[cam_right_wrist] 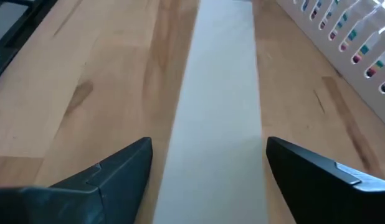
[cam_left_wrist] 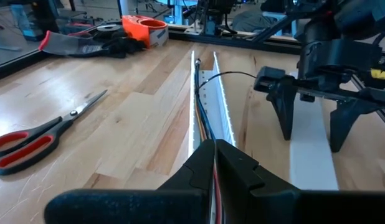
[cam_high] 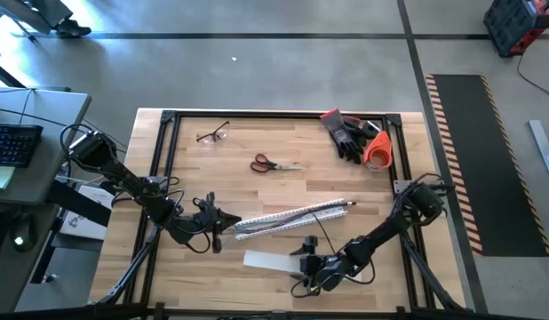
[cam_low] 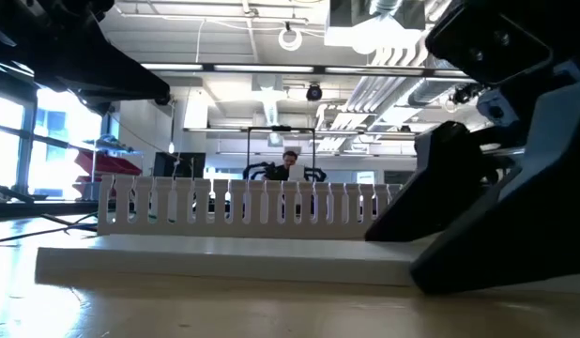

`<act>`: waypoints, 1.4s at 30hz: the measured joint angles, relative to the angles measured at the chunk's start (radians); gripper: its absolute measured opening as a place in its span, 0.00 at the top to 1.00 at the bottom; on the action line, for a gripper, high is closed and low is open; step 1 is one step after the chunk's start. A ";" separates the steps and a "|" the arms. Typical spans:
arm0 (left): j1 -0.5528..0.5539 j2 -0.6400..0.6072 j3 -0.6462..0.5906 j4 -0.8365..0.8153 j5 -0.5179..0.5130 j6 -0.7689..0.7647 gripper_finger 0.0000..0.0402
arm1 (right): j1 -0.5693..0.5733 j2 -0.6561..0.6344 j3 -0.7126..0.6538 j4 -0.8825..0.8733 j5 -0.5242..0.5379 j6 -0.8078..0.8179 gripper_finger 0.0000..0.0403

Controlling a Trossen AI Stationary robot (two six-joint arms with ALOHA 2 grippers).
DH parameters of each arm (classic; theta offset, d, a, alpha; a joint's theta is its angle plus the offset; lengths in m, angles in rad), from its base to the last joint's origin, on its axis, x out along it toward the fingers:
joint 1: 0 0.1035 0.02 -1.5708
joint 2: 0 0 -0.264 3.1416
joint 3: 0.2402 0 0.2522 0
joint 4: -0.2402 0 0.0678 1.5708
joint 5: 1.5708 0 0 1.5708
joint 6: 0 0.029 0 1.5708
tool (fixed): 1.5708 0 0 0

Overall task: Ziptie cables
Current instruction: Close the white cable duct lid

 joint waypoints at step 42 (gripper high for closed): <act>-0.067 -0.119 0.000 0.204 0.013 0.231 1.00 | -0.316 -0.380 -0.002 -0.341 -0.346 -0.386 0.47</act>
